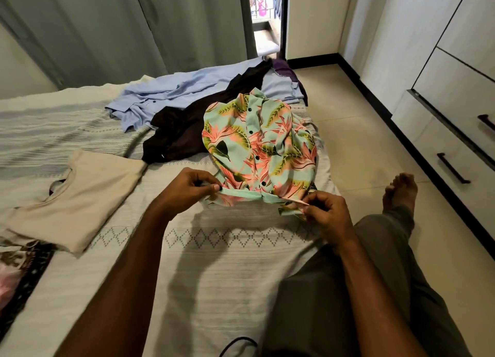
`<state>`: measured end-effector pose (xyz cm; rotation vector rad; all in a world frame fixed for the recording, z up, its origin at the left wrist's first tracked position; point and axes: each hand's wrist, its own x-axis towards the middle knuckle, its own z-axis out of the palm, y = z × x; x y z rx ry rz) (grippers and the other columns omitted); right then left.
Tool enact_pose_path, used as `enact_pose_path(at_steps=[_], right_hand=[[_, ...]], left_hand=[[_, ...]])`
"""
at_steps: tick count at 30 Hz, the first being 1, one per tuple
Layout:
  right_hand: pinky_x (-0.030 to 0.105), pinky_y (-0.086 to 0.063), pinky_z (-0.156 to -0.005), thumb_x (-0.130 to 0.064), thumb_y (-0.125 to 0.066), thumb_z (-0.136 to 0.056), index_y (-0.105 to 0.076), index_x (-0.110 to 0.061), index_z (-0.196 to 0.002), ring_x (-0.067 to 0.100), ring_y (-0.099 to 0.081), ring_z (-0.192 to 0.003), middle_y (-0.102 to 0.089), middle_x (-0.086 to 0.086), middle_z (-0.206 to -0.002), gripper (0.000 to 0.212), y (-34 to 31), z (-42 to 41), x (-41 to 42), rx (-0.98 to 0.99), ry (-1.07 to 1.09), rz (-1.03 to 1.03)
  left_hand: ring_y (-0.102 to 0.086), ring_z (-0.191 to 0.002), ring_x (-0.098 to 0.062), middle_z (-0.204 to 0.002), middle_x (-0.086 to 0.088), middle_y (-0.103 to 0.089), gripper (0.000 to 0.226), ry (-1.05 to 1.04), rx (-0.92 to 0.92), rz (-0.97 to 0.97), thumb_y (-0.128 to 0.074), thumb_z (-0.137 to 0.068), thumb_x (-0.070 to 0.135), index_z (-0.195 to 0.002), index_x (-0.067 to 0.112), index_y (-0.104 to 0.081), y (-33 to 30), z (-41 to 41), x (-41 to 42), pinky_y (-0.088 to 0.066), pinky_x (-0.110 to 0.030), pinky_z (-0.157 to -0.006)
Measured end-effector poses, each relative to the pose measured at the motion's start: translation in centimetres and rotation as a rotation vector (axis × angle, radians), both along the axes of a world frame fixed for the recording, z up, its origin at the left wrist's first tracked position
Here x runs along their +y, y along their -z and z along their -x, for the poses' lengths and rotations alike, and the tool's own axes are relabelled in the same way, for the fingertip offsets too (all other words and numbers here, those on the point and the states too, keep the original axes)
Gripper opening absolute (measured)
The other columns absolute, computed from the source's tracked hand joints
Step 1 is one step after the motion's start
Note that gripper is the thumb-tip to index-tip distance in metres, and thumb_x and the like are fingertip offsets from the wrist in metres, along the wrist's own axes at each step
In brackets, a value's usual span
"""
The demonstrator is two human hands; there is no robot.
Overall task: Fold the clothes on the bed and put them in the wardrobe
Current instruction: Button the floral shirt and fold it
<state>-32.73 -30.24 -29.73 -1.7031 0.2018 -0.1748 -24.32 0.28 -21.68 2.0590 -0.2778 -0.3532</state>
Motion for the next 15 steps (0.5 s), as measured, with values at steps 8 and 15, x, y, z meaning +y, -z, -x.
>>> enact_pose_path(at_steps=[8,15], right_hand=[[0.047,-0.061,-0.081,-0.014,-0.078,-0.086,-0.075,-0.021,-0.083,0.024,-0.074,-0.084,-0.076,0.002,-0.084,0.008,-1.3,-2.0,-0.5,0.119,0.039,0.161],[0.027,-0.061,-0.067,-0.027,-0.070,-0.094,-0.071,-0.018,-0.093,0.008,-0.070,-0.084,-0.072,-0.006,-0.091,0.010,-9.5,-5.4,1.8,-0.324,0.373,0.290]], left_hand=[[-0.058,-0.056,-0.010,-0.065,0.000,-0.065,0.017,-0.077,-0.095,-0.019,-0.061,-0.097,0.004,-0.083,0.009,-0.069,-1.1,-1.9,-1.1,-0.043,-0.023,-0.052],[-0.065,-0.077,-0.009,-0.081,0.001,-0.067,0.009,-0.558,-0.640,0.243,-0.062,-0.095,0.008,-0.090,0.009,-0.069,-4.3,-1.3,-6.7,-0.053,-0.023,-0.068]])
